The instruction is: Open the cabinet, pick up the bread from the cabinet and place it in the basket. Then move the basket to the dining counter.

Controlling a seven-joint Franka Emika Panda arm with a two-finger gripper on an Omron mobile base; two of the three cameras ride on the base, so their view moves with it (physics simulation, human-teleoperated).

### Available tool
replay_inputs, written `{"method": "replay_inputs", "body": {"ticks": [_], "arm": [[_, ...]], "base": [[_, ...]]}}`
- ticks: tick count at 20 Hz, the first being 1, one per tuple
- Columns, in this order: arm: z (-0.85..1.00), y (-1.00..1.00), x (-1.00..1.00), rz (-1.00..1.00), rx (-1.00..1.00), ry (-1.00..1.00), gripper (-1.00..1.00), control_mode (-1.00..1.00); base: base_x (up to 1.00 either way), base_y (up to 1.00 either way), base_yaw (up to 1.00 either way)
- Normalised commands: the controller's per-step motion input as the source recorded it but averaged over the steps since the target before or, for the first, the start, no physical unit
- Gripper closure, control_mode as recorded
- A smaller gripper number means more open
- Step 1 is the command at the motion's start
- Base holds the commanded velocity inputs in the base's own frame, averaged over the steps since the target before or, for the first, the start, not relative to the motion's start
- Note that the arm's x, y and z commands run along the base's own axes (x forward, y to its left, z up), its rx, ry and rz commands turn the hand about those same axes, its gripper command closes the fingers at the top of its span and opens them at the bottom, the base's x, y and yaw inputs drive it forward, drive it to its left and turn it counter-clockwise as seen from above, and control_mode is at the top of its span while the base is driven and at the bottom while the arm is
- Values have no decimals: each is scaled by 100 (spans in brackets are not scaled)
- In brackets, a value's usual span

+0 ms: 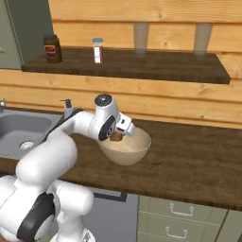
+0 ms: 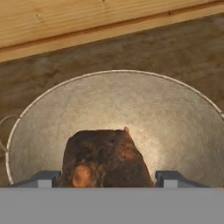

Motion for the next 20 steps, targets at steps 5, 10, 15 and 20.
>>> {"method": "replay_inputs", "body": {"ticks": [5,10,15,20], "arm": [[-45,-10,11,-9,7,0,100,-100],[-59,-3,47,-12,0,0,100,-100],[-32,0,45,-6,0,1,100,-100],[-23,-12,24,0,0,2,100,-100]], "base": [[0,0,0],[0,0,0],[0,0,0],[0,0,0]]}}
